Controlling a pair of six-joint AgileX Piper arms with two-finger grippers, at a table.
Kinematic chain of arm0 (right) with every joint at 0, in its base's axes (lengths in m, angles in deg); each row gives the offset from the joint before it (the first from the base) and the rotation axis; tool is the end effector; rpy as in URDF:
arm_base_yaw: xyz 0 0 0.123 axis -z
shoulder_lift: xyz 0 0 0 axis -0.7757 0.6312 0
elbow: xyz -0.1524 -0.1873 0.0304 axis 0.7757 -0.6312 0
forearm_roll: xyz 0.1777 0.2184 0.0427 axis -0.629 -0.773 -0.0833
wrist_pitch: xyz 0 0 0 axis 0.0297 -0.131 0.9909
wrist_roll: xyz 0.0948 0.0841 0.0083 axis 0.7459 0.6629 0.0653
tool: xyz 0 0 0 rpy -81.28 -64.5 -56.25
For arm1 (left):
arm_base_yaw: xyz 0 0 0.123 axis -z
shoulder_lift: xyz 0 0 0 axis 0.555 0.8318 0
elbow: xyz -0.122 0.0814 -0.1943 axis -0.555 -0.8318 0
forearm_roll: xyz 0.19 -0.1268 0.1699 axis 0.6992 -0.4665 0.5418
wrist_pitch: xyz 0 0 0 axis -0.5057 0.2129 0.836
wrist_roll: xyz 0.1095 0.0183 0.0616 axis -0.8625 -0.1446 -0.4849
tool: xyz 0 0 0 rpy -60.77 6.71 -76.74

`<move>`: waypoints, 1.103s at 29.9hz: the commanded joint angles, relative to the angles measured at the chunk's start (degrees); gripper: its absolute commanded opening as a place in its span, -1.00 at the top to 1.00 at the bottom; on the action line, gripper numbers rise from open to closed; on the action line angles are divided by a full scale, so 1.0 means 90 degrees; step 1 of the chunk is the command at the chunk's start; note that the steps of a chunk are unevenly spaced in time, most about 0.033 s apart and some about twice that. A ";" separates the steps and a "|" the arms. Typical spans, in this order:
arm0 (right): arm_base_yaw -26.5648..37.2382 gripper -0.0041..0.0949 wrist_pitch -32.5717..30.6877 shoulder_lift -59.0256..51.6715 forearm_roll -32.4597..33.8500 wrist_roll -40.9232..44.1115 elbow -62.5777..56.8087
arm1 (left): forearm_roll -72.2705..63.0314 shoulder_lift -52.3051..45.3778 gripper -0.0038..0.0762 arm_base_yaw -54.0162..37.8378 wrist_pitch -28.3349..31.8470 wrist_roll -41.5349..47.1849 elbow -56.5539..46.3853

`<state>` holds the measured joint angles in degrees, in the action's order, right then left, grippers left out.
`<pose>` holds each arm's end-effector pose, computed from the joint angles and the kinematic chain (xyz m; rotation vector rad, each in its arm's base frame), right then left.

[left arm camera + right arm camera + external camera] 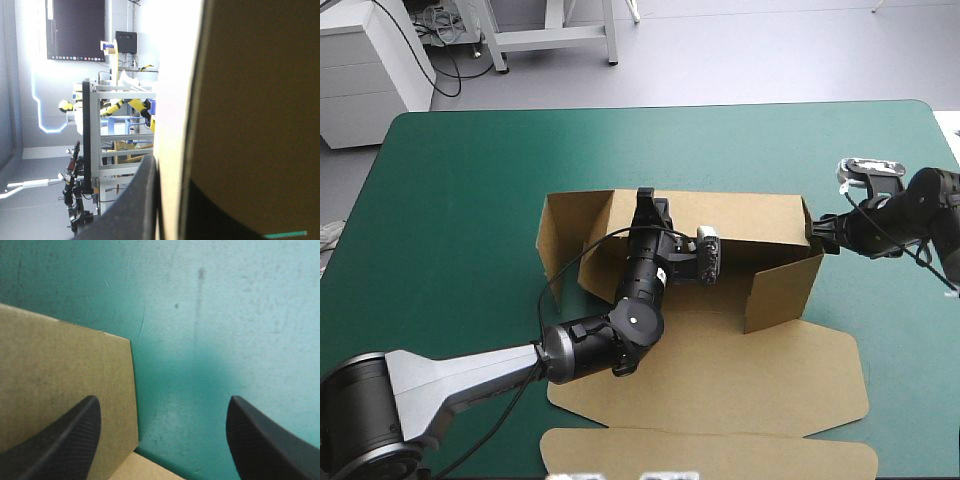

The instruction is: Fold the box

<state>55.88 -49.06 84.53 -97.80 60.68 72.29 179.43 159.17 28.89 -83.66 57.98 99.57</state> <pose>0.3448 -0.0043 0.2355 -0.0245 2.6840 0.2319 0.2711 -0.3233 0.2141 1.3942 1.2898 0.8017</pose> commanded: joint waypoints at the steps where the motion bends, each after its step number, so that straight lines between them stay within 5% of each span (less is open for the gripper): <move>1: 0.0030 -0.39 0.0557 -0.0489 -0.0579 -0.0473 -0.0324 | -0.0243 -0.0286 0.93 0.0032 0.0349 -0.0473 0.0160; 10: 0.0030 -0.39 0.1034 -0.1035 -0.1845 -0.1603 -0.1175 | -0.0396 -0.0286 0.93 0.0032 0.0388 -0.0588 0.0160; 33: 0.0030 -0.38 -0.0046 -0.1767 -0.1497 -0.3702 -0.1277 | -0.0401 -0.0286 0.93 0.0032 0.0388 -0.0588 0.0160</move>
<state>56.37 -49.24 70.13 -107.48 31.21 59.31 176.30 158.53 28.89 -82.57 52.06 99.79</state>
